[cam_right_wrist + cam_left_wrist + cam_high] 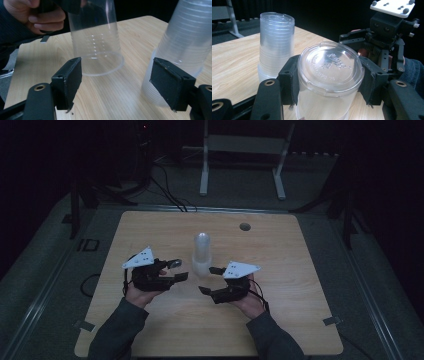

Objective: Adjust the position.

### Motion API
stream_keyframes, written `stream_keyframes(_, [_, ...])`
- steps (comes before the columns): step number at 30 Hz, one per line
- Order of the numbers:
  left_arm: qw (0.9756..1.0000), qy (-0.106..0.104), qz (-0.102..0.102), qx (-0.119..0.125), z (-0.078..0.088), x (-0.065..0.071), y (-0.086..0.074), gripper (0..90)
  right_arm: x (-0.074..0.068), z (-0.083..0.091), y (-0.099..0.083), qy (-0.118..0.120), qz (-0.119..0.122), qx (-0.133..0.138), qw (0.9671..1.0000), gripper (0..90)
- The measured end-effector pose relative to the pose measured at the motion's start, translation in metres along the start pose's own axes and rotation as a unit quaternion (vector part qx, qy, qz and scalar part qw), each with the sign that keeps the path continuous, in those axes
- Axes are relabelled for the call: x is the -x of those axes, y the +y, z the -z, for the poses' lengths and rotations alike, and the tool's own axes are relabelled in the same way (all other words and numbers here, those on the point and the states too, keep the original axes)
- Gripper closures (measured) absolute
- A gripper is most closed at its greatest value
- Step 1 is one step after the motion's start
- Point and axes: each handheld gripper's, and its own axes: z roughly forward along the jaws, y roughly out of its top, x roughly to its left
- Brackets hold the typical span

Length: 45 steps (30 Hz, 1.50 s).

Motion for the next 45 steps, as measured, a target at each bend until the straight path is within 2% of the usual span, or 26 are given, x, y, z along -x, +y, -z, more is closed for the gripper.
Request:
stream_keyframes(8, [0.9999,-0.010,0.007,0.007,-0.003,0.000,-0.002,41.4,-0.005,-0.003,0.003,0.019,0.010,0.019,0.9996,24.9])
stream_keyframes(17, [0.9991,-0.028,0.022,0.021,-0.006,0.000,-0.006,41.4,-0.008,-0.010,0.007,0.035,0.007,0.038,0.9987,24.9])
stream_keyframes(22, [0.9988,-0.034,0.025,0.026,-0.007,0.001,-0.006,41.4,-0.005,-0.010,0.007,0.052,-0.012,0.058,0.9969,25.0])
stream_keyframes(28, [0.9985,-0.037,0.024,0.031,-0.007,0.002,-0.005,41.4,0.001,-0.010,0.005,0.072,-0.039,0.082,0.9933,25.3])
stream_keyframes(29, [0.9981,-0.042,0.027,0.037,-0.006,0.002,-0.005,41.4,0.001,-0.010,0.004,0.075,-0.043,0.086,0.9926,25.5])
stream_keyframes(30, [0.9979,-0.044,0.027,0.038,-0.006,0.002,-0.005,41.4,0.003,-0.010,0.003,0.084,-0.051,0.096,0.9905,25.5])
stream_keyframes(39, [0.9963,-0.055,0.037,0.054,-0.005,0.001,-0.005,41.5,0.003,-0.011,0.002,0.095,-0.055,0.105,0.9884,25.4])
stream_keyframes(45, [0.9956,-0.059,0.041,0.059,-0.004,0.000,-0.005,41.5,0.002,-0.011,0.004,0.096,-0.055,0.106,0.9882,25.3])
